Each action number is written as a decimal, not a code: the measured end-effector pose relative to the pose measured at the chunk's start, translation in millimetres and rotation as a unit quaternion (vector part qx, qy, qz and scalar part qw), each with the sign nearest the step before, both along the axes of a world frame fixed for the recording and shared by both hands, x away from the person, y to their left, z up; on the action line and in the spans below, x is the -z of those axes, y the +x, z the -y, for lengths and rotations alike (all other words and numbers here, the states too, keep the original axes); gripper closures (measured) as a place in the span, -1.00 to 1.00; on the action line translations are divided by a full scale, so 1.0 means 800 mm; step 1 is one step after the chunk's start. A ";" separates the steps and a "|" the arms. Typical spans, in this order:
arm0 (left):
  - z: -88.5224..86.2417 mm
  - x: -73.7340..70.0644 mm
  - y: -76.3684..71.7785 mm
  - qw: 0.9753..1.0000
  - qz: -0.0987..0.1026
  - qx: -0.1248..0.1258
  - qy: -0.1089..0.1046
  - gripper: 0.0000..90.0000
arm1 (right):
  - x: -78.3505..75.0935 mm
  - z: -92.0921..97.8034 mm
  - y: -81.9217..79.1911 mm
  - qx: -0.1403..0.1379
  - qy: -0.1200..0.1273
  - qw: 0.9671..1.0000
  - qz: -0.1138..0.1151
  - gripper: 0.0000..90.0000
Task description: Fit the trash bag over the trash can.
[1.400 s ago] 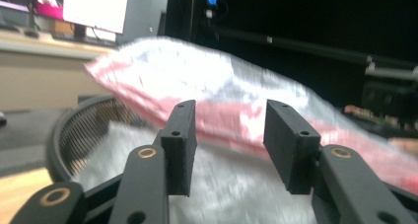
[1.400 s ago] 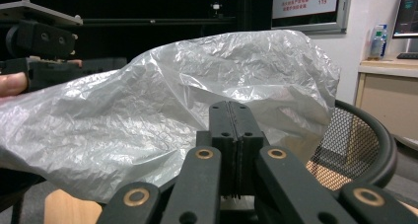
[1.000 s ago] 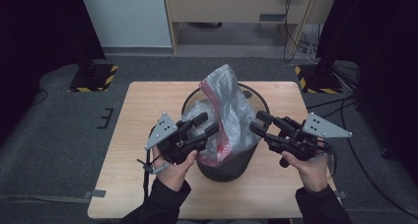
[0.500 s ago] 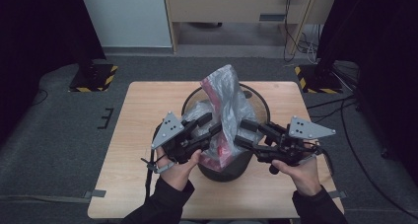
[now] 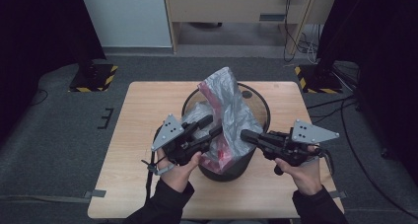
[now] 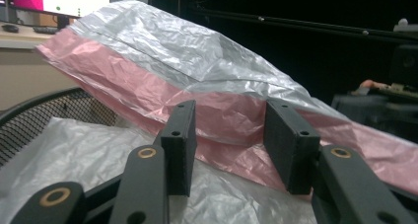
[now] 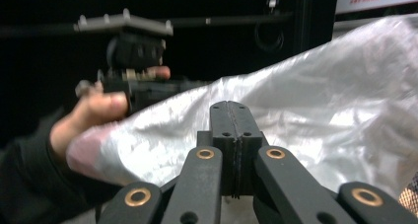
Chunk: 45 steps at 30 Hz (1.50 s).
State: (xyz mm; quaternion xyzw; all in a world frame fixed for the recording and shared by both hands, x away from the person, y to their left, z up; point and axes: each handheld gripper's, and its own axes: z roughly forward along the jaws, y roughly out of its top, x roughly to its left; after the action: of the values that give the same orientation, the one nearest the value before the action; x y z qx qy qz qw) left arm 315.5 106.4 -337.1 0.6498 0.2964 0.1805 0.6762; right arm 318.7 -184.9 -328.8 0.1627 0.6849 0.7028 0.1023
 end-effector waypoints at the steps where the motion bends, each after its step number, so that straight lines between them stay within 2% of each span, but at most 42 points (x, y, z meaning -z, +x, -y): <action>1: 0.001 0.001 0.000 1.000 -0.002 0.000 0.007 0.23 | -0.001 0.001 -0.001 0.000 0.010 1.000 0.001 0.91; 2: 0.002 0.002 -0.001 1.000 -0.001 0.000 0.005 0.23 | -0.004 0.002 -0.001 0.005 0.020 1.000 -0.011 0.43; 3: 0.002 0.002 -0.001 1.000 0.000 0.001 0.009 0.23 | -0.005 0.001 -0.001 0.009 0.019 1.000 -0.022 0.21; 5: 0.002 0.002 -0.001 1.000 0.000 0.001 0.011 0.23 | -0.004 0.000 -0.003 0.021 -0.001 1.000 -0.022 -0.10; 7: 0.002 0.002 -0.001 1.000 -0.003 0.001 0.015 0.23 | 0.001 -0.002 -0.004 0.021 -0.023 0.999 -0.025 -0.15; 8: 0.003 0.003 -0.001 1.000 -0.003 0.000 0.014 0.23 | 0.004 -0.003 -0.004 0.024 -0.031 0.999 -0.020 -0.14; 10: 0.003 0.004 -0.001 1.000 -0.004 -0.001 0.021 0.23 | 0.008 -0.004 -0.004 0.018 -0.049 0.999 -0.012 0.02; 12: 0.003 0.004 -0.001 1.000 -0.004 -0.003 0.022 0.23 | 0.009 -0.003 -0.005 0.015 -0.066 0.998 0.000 0.27; 15: 0.002 0.005 0.000 1.000 -0.006 -0.005 0.023 0.23 | 0.011 -0.001 -0.005 0.007 -0.066 0.998 0.014 0.75; 17: 0.003 0.005 0.000 1.000 -0.006 -0.005 0.021 0.23 | 0.011 0.003 -0.005 0.003 -0.067 0.998 0.017 0.99; 20: 0.004 0.006 -0.001 1.000 -0.007 -0.003 0.020 0.23 | 0.013 0.008 -0.004 0.005 -0.051 0.999 0.014 1.00; 24: 0.003 0.006 -0.002 1.000 -0.007 -0.001 0.018 0.22 | 0.013 0.018 -0.002 0.020 -0.010 1.000 0.011 1.00; 26: 0.004 0.007 -0.002 1.000 -0.007 -0.001 0.016 0.22 | 0.013 0.022 -0.001 0.032 -0.006 0.999 0.012 1.00; 32: 0.004 0.009 -0.001 1.000 -0.005 -0.003 0.019 0.23 | 0.018 0.025 0.002 0.041 -0.004 0.999 0.014 1.00; 35: 0.004 0.010 -0.003 0.999 0.001 -0.007 0.032 0.25 | 0.018 0.025 0.002 0.054 0.010 0.998 0.018 1.00; 38: 0.005 0.010 -0.004 0.999 0.007 -0.013 0.049 0.36 | 0.019 0.026 0.001 0.066 0.024 0.997 0.021 1.00; 45: 0.005 0.010 -0.003 0.998 0.008 -0.007 0.058 0.62 | 0.025 0.038 0.001 0.089 0.043 0.995 0.014 1.00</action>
State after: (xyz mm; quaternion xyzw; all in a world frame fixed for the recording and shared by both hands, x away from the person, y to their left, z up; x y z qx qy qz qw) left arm 313.0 102.1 -345.1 0.6841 0.2846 0.2077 0.6387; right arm 319.5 -215.4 -348.7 0.2177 0.6353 0.7218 0.1673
